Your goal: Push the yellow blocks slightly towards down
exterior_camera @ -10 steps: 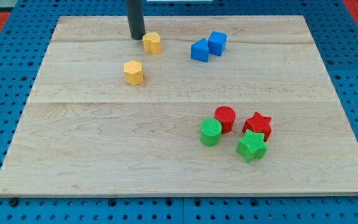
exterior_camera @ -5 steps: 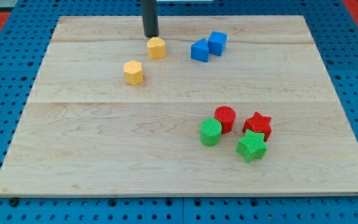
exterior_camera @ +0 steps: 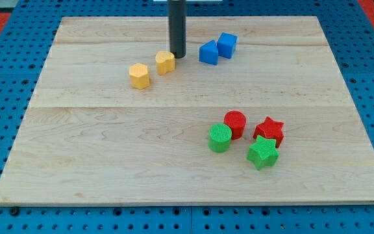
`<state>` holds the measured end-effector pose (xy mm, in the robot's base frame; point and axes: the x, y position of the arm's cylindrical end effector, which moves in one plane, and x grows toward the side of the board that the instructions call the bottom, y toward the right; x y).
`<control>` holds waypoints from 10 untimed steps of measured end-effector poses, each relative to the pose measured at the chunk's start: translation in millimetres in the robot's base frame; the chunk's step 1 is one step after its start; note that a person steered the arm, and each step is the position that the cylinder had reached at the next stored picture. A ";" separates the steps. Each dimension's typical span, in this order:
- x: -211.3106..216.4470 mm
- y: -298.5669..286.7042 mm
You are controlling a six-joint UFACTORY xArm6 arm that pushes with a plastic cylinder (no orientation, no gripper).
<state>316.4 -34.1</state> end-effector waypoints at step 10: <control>73.1 84.4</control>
